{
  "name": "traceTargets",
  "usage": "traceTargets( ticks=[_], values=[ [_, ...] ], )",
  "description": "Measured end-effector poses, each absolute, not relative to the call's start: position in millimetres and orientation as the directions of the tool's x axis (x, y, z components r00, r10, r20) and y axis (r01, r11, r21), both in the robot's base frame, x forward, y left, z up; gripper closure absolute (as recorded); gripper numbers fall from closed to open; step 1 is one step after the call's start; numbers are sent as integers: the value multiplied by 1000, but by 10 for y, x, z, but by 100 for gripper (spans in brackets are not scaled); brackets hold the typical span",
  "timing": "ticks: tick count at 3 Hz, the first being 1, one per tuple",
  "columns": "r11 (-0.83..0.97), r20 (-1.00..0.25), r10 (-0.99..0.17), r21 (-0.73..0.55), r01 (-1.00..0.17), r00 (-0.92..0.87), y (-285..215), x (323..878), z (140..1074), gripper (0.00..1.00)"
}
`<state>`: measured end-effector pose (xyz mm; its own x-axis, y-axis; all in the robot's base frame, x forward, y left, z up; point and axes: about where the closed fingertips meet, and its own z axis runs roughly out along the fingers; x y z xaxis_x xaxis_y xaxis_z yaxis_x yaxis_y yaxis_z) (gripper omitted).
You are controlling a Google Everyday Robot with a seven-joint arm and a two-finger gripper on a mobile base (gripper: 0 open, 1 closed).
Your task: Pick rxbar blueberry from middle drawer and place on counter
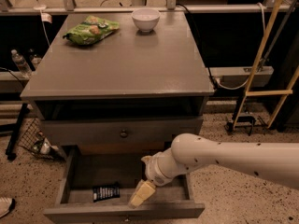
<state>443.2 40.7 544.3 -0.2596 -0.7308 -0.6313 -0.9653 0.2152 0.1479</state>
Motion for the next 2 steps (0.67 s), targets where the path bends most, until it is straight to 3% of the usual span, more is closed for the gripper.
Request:
traceTargets(
  ticks=[2],
  values=[
    [182,-664,-720,100,-978,-202,621,4796,4940,0]
  ],
)
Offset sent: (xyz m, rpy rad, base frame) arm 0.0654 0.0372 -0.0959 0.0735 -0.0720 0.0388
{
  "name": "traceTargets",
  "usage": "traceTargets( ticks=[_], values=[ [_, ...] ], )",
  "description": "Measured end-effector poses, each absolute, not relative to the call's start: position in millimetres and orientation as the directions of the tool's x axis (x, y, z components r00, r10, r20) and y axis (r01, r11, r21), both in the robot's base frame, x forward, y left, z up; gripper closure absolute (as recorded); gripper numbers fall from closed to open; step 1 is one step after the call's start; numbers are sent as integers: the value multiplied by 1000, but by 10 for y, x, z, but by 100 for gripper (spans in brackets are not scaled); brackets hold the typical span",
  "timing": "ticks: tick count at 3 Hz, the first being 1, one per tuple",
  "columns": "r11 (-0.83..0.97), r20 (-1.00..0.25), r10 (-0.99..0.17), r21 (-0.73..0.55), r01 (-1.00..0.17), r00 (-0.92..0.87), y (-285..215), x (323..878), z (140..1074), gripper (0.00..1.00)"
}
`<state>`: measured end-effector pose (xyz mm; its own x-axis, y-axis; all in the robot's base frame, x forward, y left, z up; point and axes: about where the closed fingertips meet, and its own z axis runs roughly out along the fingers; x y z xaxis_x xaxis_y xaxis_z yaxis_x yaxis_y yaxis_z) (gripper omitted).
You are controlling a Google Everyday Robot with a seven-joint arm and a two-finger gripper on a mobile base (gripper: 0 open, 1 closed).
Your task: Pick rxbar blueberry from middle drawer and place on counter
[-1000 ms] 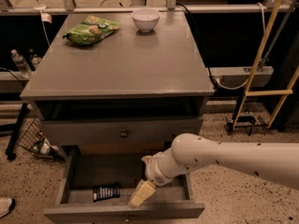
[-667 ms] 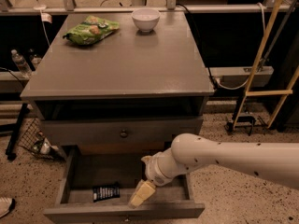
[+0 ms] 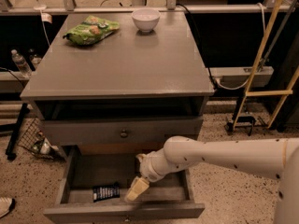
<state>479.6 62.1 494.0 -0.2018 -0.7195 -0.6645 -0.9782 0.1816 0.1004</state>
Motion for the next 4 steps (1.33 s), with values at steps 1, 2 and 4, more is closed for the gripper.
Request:
traceTargets(
  ticks=[1,2,4],
  values=[
    [179,-686,-700,98,-979,-196,741,4946,4695,0],
    [192,-719,-666,96,-977,-201,832,5070,4520,0],
    [173,-782,-596,93,-981,-179,1098,5208,4327,0]
  ],
)
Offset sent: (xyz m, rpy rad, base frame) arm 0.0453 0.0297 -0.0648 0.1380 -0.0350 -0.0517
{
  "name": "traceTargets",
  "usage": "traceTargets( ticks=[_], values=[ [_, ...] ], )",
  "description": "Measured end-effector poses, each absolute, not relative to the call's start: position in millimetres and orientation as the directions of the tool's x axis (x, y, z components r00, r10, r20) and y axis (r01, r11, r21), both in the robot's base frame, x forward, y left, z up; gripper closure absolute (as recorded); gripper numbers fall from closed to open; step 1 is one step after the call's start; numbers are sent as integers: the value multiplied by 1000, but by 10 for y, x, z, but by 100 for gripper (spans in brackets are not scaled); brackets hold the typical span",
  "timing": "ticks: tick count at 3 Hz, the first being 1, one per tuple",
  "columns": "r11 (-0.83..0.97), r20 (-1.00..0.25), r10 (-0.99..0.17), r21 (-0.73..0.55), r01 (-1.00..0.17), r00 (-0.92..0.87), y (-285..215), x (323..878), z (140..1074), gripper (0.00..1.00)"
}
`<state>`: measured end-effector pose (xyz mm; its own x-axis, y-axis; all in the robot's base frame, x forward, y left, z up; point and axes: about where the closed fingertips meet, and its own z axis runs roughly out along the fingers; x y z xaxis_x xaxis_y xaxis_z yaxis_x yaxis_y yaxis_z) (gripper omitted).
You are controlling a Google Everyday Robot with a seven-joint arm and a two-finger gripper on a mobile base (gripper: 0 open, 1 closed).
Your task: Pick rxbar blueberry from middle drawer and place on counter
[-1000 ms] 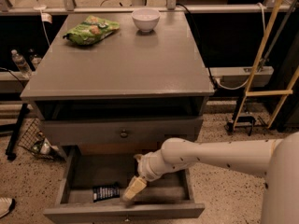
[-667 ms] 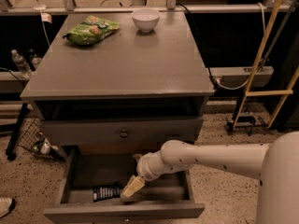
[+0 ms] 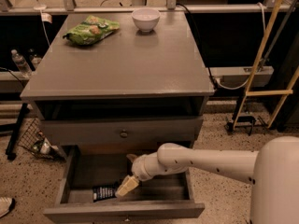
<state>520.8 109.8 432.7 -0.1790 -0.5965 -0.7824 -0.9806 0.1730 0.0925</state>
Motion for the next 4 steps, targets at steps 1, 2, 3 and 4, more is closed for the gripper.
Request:
traceTargets(
  ticks=[1,2,3,4],
  values=[
    [131,-779,-613,64,-989,-131,1289,5176,4253,0],
    [93,-772,-628,52,-994,-99,1446,5147,4178,0],
    [66,-769,-633,60,-996,-88,1570,5118,4081,0],
    [51,-775,-624,80,-996,-94,1652,5123,3995,0]
  ],
)
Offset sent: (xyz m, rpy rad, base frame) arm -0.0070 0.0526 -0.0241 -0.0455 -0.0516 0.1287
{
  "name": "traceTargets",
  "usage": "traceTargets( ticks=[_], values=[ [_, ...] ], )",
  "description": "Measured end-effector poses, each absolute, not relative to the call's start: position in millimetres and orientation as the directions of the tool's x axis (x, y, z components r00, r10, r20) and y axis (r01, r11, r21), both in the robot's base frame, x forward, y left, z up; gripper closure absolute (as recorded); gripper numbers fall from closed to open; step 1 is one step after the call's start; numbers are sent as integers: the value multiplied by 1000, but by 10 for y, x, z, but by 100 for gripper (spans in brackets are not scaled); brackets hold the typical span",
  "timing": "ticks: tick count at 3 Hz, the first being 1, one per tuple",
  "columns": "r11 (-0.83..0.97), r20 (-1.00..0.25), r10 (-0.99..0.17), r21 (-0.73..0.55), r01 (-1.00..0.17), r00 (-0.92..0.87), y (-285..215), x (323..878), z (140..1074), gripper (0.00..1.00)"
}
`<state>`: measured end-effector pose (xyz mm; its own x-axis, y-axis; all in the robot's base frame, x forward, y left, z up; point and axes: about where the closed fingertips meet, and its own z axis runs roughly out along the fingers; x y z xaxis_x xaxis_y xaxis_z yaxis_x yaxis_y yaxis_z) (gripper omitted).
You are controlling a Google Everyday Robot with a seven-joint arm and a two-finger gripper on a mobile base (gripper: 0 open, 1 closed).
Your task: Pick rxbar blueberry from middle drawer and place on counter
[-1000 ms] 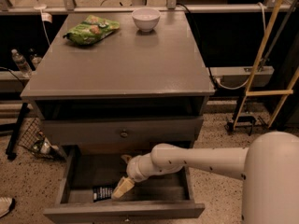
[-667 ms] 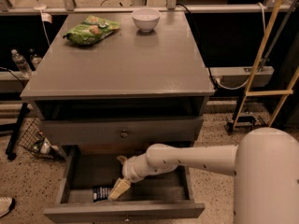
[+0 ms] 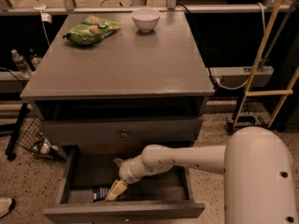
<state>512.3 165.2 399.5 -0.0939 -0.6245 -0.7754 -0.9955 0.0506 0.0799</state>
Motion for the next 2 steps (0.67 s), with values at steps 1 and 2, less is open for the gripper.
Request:
traceTargets(
  ticks=[1,2],
  values=[
    [52,-799,-592,93,-994,-105,1764,5139,3772,0],
    [47,-809,-580,89,-995,-100,1802,5094,3696,0]
  ],
)
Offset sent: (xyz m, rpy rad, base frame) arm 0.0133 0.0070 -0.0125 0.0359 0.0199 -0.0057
